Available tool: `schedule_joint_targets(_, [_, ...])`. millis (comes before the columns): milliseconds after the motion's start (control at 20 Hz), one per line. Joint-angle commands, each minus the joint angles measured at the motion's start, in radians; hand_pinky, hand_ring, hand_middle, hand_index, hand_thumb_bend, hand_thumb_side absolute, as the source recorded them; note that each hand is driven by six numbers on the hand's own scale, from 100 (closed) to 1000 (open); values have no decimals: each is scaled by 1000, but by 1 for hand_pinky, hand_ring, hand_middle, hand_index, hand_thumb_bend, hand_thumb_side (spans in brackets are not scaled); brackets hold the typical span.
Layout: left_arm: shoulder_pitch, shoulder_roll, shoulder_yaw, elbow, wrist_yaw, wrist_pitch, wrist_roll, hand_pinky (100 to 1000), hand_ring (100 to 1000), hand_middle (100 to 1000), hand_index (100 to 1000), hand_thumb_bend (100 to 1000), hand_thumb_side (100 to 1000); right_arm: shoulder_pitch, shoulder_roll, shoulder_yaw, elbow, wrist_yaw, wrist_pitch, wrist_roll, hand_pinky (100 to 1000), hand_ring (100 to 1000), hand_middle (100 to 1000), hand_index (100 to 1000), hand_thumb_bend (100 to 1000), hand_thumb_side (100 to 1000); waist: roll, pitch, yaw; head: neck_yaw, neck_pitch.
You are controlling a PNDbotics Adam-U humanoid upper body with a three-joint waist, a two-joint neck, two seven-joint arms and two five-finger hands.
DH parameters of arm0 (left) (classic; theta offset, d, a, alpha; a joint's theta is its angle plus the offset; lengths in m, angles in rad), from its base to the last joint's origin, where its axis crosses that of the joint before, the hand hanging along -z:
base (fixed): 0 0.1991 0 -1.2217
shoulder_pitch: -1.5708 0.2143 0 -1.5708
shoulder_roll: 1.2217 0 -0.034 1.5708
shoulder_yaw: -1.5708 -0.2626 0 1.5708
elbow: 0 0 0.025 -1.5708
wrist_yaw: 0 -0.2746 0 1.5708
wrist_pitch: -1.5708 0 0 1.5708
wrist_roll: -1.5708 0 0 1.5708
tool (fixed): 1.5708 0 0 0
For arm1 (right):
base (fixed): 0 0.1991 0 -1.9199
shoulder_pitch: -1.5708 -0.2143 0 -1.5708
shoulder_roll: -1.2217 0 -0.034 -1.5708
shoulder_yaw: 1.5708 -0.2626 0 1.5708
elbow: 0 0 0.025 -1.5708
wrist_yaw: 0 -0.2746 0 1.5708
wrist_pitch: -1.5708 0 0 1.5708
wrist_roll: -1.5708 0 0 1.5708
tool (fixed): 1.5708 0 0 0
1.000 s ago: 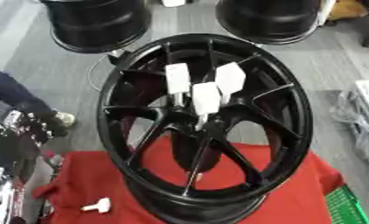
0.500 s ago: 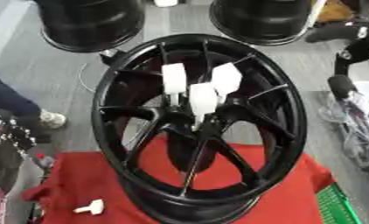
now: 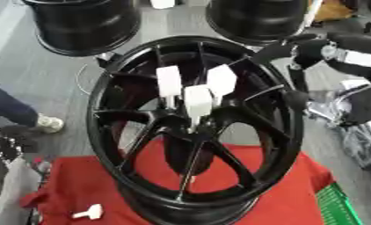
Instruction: Pull the pin out of the wheel hub.
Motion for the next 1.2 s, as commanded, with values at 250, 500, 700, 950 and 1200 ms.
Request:
schedule_joint_targets(250, [-21, 12, 5, -17, -7, -5, 1, 615, 565, 526, 661, 109, 995, -109, 78, 9, 147, 82, -8, 104, 366, 364, 902, 933, 100, 663, 2, 4, 9, -1, -15])
schedule_joint_targets(500, [-26, 12, 1, -16, -6, -7, -3, 614, 564, 525, 661, 107, 995, -138, 109, -32, 230, 144, -35, 175, 357, 359, 904, 934, 100, 639, 1, 11, 36, -14, -15])
schedule_joint_targets(700, [-26, 13, 1, -15, -4, -9, -4, 614, 564, 525, 661, 107, 995, -153, 123, -52, 267, 171, -56, 198, 357, 358, 904, 934, 100, 625, 1, 12, 44, -17, -14])
schedule_joint_targets(950, [-26, 15, 0, -14, -5, -9, -4, 615, 564, 524, 661, 107, 994, -159, 127, -55, 284, 183, -67, 204, 354, 355, 900, 934, 100, 642, 2, 12, 52, -16, -12])
schedule_joint_targets(1200, [-29, 15, -2, -11, -2, -9, -8, 615, 564, 524, 661, 108, 996, -165, 138, -50, 304, 224, -78, 224, 354, 353, 893, 935, 100, 687, 1, 12, 60, -18, -10])
